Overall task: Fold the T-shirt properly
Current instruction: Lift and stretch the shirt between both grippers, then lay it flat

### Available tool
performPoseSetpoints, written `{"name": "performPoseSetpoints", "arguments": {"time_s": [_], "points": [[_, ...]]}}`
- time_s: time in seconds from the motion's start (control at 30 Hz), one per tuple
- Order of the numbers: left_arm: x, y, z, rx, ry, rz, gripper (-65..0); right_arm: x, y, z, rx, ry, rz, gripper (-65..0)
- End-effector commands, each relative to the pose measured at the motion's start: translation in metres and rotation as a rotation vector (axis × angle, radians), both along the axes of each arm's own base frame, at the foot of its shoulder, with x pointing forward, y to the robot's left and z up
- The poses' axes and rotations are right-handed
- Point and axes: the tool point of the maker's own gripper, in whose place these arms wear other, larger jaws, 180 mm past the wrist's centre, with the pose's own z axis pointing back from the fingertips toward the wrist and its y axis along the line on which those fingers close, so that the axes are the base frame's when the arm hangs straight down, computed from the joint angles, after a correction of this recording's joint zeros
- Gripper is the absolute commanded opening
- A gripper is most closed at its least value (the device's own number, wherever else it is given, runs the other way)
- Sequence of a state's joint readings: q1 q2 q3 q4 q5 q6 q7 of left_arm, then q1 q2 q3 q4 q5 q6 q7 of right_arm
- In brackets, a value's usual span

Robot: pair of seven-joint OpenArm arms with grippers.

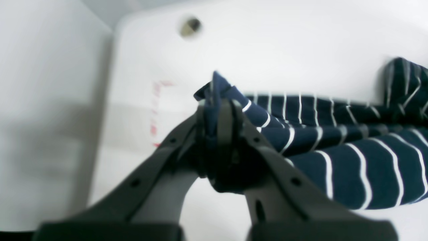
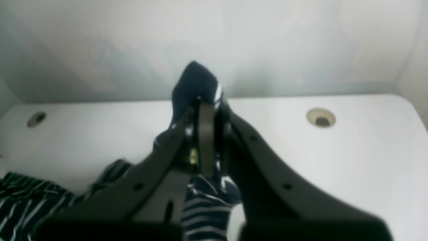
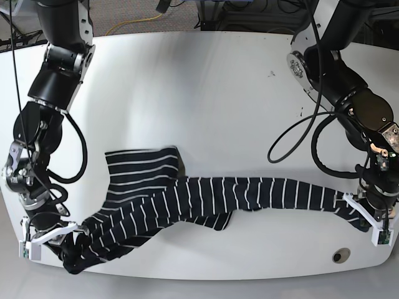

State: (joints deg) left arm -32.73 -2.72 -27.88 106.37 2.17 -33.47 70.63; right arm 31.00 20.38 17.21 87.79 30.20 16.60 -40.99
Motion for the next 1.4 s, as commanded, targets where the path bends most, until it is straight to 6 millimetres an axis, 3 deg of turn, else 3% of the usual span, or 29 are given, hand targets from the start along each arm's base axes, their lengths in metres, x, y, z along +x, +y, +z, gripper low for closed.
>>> {"name": "performPoseSetpoints", "arguments": {"time_s": [0.0,0.2,0.33,0.43,0.57,0.83,1.03,1.37], "points": [[0.008,0.001,0.041,0.019,-0.115,-0.006,-64.2,0.008,-0.020,0.046,-0.008,-0.103,-0.033,-65.0],[0.013,0.015,0.092,0.047,-0.214,0.020,-64.0,0.022,-0.043,0.090,0.005,-0.159,-0.067,-65.0],[0.012,0.019,0.096,0.045,-0.196,0.037,-64.0,0.020,-0.053,0.099,-0.011,-0.170,-0.082,-65.0],[0.010,0.018,0.091,0.049,-0.186,0.032,-64.0,0.019,-0.054,0.087,-0.013,-0.129,-0.080,-65.0],[0.005,0.017,0.057,0.050,-0.107,0.027,-64.0,0.009,-0.055,0.053,-0.021,-0.057,-0.084,-65.0],[-0.026,0.017,-0.009,0.076,0.043,0.032,-64.0,-0.034,-0.053,-0.029,-0.024,0.071,-0.101,-65.0],[-0.066,0.017,-0.083,0.082,0.237,0.027,-64.0,-0.080,-0.044,-0.095,-0.006,0.210,-0.111,-65.0],[-0.139,0.017,-0.163,0.097,0.488,0.018,-64.3,-0.152,-0.053,-0.176,0.075,0.442,-0.187,-65.0]]}}
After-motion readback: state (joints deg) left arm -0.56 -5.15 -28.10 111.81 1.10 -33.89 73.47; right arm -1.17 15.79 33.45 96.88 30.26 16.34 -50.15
